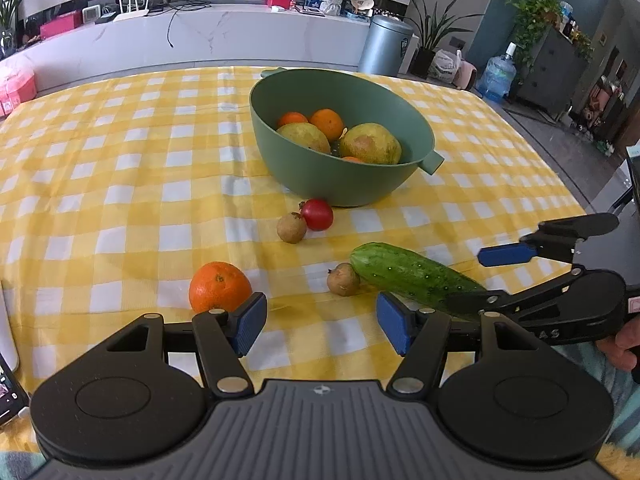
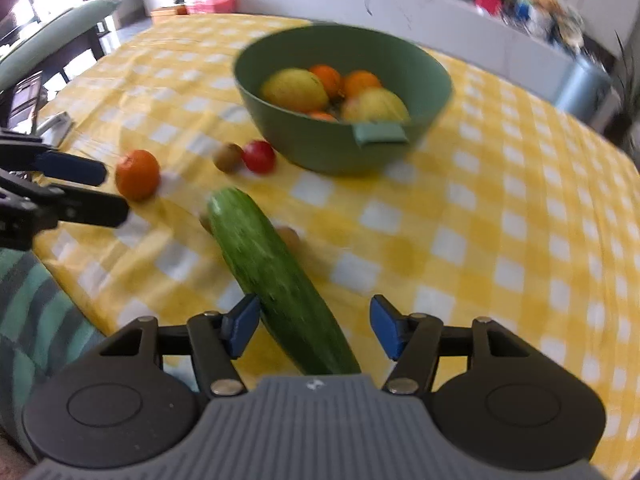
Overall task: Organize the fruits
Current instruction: 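Grasp a loose orange with the left tool while the right tool holds the cucumber, then carry the orange over the bowl with the left tool while the right tool carries the cucumber, then lower the orange into the bowl and open the left tool while the right tool lowers the cucumber, then lay the cucumber across the fruit in the bowl and open the right tool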
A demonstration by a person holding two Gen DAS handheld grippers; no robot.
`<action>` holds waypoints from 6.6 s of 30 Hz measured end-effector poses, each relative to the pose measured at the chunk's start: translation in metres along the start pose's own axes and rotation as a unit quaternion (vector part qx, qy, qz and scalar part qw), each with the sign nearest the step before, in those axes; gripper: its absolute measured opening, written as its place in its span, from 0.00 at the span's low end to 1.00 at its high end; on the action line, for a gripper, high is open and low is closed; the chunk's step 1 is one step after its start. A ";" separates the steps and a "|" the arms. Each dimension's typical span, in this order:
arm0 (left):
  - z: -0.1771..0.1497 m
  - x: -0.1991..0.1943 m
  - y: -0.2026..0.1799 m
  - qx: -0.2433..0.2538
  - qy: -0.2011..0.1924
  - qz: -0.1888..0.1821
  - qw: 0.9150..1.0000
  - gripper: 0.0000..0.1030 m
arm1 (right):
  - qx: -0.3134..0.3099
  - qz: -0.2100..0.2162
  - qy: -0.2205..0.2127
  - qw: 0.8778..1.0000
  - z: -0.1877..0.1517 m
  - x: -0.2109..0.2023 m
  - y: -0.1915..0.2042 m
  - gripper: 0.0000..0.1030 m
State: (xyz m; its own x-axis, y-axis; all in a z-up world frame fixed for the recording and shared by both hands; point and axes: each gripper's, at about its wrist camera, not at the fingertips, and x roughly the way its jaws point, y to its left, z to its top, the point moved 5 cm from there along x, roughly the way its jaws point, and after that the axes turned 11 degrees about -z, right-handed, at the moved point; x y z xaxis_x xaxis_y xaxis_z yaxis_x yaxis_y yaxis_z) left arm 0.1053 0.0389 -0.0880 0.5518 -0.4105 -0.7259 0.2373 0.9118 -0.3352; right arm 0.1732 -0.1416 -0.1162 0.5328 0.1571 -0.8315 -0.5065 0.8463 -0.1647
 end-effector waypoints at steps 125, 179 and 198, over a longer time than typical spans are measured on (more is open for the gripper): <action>0.144 0.059 0.014 0.036 -0.081 -0.047 0.995 0.47 | 0.137 0.017 -0.171 0.976 0.153 -0.022 -0.078 0.34; 0.118 0.054 0.035 0.024 -0.065 -0.002 0.998 0.68 | -0.164 -0.028 -0.005 0.986 0.206 0.098 -0.036 0.34; 0.108 0.040 0.016 0.033 -0.073 -0.008 0.997 0.68 | -0.113 -0.041 -0.034 0.992 0.196 0.058 -0.042 0.38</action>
State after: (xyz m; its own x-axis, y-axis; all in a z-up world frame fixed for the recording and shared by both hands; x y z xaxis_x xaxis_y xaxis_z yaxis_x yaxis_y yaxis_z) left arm 0.2178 0.0379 -0.0573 0.6574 -0.4233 -0.6234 0.2965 0.9059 -0.3024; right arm 0.3586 -0.0686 -0.0536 0.6187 0.1324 -0.7744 -0.5943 0.7236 -0.3511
